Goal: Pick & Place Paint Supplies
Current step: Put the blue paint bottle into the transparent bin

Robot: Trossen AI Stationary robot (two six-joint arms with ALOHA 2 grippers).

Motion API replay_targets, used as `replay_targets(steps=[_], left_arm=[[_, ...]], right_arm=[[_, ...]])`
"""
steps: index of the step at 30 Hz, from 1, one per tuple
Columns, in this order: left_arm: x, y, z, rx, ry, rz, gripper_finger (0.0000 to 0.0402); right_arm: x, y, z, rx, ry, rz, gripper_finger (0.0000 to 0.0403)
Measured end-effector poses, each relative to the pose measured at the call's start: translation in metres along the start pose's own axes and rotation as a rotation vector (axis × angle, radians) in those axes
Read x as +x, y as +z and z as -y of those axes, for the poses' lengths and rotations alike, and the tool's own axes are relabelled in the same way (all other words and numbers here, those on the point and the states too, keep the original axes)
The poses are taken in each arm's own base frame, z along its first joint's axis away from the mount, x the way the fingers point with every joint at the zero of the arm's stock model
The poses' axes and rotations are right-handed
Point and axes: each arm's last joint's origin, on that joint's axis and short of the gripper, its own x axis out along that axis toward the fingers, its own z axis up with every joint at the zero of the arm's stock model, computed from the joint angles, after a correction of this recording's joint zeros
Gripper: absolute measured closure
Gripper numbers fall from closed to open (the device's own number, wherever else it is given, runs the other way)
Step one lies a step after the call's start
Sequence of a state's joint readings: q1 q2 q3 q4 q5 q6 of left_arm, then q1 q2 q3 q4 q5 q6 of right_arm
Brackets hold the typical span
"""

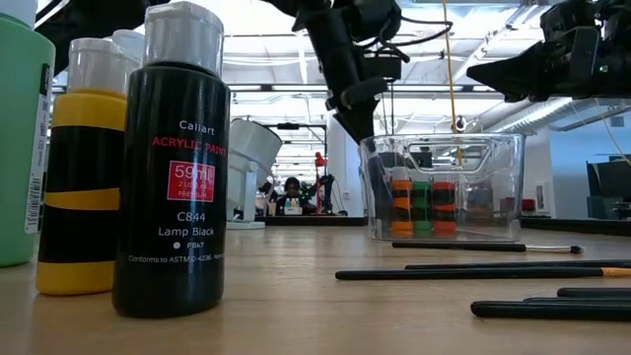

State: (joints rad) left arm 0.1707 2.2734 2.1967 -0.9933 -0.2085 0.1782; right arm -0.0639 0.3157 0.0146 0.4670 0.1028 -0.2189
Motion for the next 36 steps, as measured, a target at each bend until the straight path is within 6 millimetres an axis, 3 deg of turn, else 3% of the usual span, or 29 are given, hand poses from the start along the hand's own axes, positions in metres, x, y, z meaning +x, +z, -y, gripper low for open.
replay_targets(steps=[7, 14, 21, 27, 36], left_arm=[[0.013, 0.0, 0.004, 0.023, -0.029, -0.007, 0.0307], [0.026, -0.004, 0.008, 0.04, -0.051, -0.045, 0.0263], [0.037, -0.006, 0.01, 0.045, -0.042, -0.068, 0.0255], [0.034, -0.006, 0.009, 0.048, -0.012, -0.074, 0.0257], [0.032, -0.001, 0.015, 0.147, 0.041, -0.038, 0.0292]], right_arm=[[0.0, 0.0, 0.0, -0.004, 0.0, 0.0, 0.0399], [0.0, 0.001, 0.0, -0.012, -0.003, 0.016, 0.0399], [0.0, 0.002, 0.0, -0.031, -0.005, 0.019, 0.0399], [0.0, 0.003, 0.001, -0.033, -0.007, 0.029, 0.0399], [0.0, 0.003, 0.001, -0.034, -0.007, 0.029, 0.0399]])
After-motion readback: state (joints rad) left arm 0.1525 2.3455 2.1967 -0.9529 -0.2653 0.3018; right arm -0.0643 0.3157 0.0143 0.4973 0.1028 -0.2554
